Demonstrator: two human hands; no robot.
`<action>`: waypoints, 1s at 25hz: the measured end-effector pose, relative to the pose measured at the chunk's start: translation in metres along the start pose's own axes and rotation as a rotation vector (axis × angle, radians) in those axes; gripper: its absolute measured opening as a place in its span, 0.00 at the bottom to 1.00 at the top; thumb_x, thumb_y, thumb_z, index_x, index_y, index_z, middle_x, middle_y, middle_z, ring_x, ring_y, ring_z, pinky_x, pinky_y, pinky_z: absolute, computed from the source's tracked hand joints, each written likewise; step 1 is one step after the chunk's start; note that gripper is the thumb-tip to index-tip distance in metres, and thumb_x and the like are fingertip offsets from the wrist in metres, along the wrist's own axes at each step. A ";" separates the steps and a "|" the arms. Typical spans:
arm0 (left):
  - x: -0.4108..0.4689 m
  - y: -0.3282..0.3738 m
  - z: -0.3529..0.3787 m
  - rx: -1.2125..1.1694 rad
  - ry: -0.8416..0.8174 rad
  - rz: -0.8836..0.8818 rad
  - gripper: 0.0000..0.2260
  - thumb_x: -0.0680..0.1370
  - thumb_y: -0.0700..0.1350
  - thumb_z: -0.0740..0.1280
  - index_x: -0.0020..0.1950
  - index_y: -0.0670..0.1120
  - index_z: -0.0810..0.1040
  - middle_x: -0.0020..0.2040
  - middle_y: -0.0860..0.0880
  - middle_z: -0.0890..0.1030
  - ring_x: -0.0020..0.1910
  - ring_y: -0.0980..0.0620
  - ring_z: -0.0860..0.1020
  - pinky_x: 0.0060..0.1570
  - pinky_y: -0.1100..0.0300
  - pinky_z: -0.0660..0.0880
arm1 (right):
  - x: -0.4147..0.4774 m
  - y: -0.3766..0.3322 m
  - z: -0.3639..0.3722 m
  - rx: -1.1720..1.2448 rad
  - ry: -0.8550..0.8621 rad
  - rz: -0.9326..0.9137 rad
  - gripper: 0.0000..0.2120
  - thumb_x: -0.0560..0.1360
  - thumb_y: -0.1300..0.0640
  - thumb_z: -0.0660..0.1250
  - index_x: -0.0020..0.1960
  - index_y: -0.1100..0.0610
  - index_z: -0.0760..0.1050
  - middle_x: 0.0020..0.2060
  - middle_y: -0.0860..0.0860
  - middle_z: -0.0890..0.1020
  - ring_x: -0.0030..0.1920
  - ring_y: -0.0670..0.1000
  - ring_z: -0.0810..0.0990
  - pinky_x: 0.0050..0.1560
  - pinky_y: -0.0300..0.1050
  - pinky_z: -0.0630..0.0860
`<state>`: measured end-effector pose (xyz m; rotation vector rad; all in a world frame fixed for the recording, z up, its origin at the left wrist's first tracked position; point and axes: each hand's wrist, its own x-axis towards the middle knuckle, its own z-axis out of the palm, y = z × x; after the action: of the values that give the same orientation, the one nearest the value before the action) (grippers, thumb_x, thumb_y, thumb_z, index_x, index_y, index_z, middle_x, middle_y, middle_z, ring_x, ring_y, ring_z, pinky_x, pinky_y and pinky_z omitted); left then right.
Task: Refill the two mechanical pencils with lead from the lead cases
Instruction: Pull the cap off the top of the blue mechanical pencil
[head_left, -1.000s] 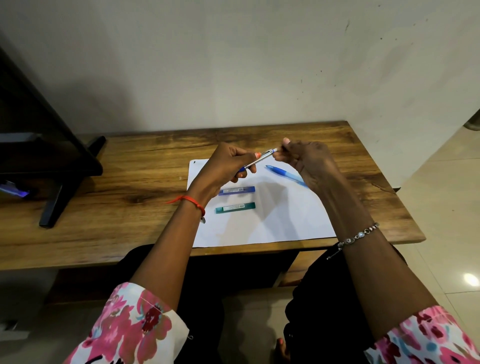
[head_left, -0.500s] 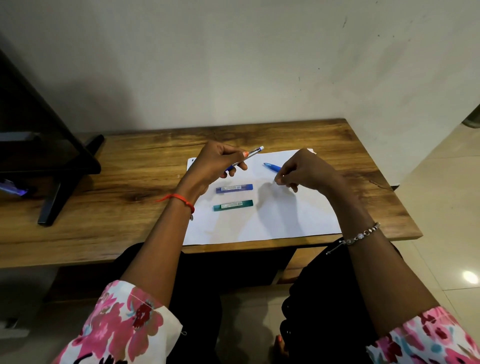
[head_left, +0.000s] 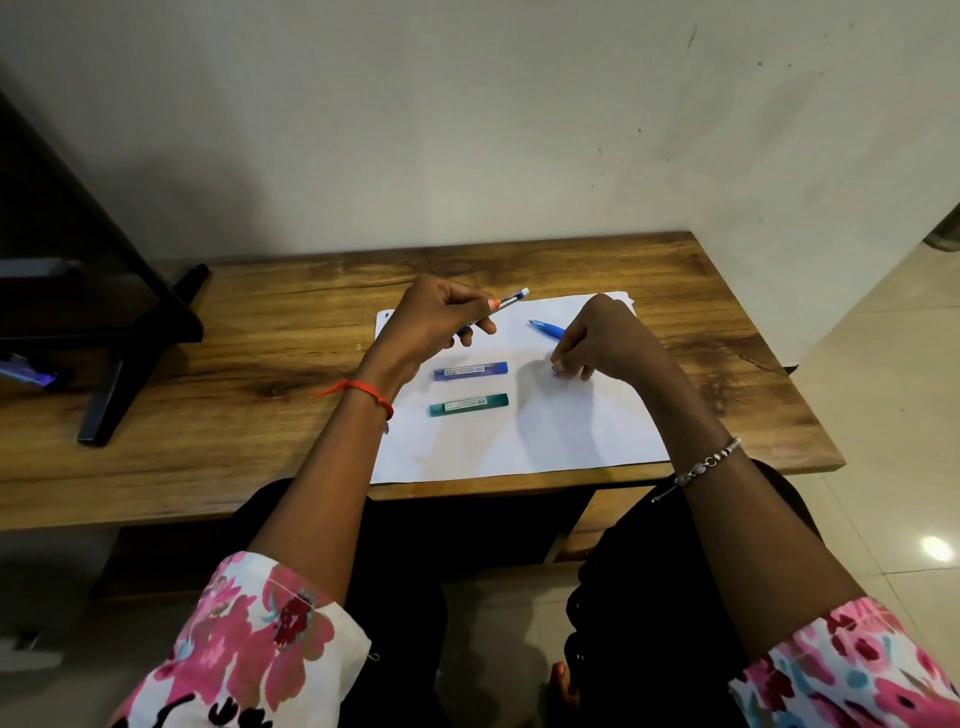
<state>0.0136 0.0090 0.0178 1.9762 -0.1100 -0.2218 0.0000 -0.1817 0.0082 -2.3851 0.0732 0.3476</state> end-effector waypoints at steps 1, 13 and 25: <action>0.000 0.000 0.000 0.000 -0.002 0.001 0.07 0.76 0.44 0.66 0.48 0.44 0.81 0.36 0.51 0.82 0.24 0.61 0.71 0.28 0.67 0.66 | 0.000 0.000 0.000 -0.017 0.013 0.007 0.10 0.68 0.68 0.73 0.49 0.68 0.82 0.37 0.59 0.82 0.30 0.50 0.76 0.30 0.34 0.73; 0.018 -0.020 0.021 0.517 0.035 0.189 0.08 0.73 0.42 0.69 0.51 0.44 0.83 0.50 0.45 0.81 0.48 0.48 0.77 0.49 0.53 0.74 | -0.001 0.007 -0.009 -0.068 0.044 0.039 0.07 0.68 0.68 0.72 0.47 0.66 0.83 0.21 0.50 0.76 0.25 0.47 0.71 0.27 0.34 0.65; 0.019 -0.029 0.029 0.593 0.024 0.173 0.12 0.73 0.41 0.70 0.55 0.41 0.81 0.54 0.44 0.80 0.52 0.47 0.77 0.51 0.54 0.74 | -0.002 0.009 -0.012 0.012 0.085 0.000 0.08 0.67 0.70 0.72 0.45 0.67 0.83 0.12 0.44 0.72 0.15 0.41 0.70 0.18 0.28 0.63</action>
<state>0.0251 -0.0084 -0.0217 2.5404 -0.3635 -0.0520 -0.0003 -0.1964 0.0119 -2.3872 0.1148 0.2447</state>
